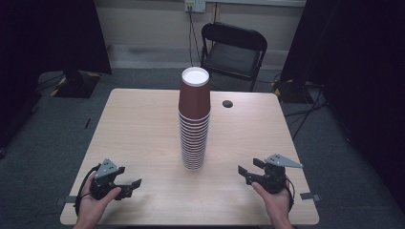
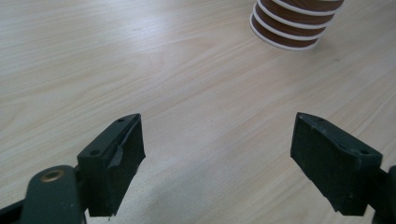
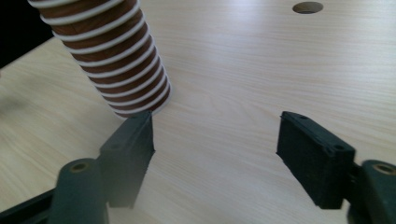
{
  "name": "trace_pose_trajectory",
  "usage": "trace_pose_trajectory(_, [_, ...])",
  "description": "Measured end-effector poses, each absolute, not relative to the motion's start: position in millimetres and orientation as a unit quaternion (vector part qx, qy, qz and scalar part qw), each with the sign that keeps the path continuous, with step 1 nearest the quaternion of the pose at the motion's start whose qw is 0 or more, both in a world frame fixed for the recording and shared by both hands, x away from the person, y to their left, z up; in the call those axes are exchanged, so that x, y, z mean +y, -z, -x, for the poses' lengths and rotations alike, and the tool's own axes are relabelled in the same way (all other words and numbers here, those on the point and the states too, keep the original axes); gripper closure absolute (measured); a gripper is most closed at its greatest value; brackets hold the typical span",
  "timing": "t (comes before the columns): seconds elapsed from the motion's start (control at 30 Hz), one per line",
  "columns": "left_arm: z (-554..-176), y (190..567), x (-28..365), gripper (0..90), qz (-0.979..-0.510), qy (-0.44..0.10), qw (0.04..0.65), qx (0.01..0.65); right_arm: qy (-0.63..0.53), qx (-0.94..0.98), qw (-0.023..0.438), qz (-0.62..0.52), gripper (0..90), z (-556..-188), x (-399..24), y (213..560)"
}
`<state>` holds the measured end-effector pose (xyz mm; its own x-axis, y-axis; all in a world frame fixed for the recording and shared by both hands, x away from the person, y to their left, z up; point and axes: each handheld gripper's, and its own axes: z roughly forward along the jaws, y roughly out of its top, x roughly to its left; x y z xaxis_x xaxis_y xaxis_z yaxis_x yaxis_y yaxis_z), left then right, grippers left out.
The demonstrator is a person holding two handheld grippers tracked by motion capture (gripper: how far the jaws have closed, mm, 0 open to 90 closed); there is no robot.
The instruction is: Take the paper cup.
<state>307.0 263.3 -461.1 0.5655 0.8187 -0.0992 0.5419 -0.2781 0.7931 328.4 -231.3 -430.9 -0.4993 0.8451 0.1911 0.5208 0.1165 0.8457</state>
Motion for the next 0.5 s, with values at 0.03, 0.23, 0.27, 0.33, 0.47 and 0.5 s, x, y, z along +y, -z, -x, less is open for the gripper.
trace_pose_trajectory(0.03, [-306,460,263,17.3,-0.782,-0.168,0.415,0.434,-0.474,0.725,0.169,-0.470,23.7,-329,-231,430])
trace_pose_trajectory(0.23, [-306,460,261,17.3,-0.785,-0.170,0.414,0.430,-0.487,0.732,0.166,-0.446,17.8,-330,-223,419])
trace_pose_trajectory(0.27, [-306,460,261,17.3,-0.785,-0.170,0.414,0.430,-0.491,0.734,0.160,-0.441,17.1,-330,-222,417])
trace_pose_trajectory(0.33, [-307,461,261,17.3,-0.785,-0.169,0.413,0.429,-0.496,0.738,0.153,-0.431,16.7,-331,-219,413])
trace_pose_trajectory(0.47, [-306,460,262,17.3,-0.784,-0.169,0.414,0.431,-0.504,0.743,0.138,-0.418,13.7,-334,-214,406])
trace_pose_trajectory(0.5, [-306,460,262,17.3,-0.783,-0.168,0.414,0.433,-0.507,0.743,0.134,-0.416,14.1,-334,-213,404])
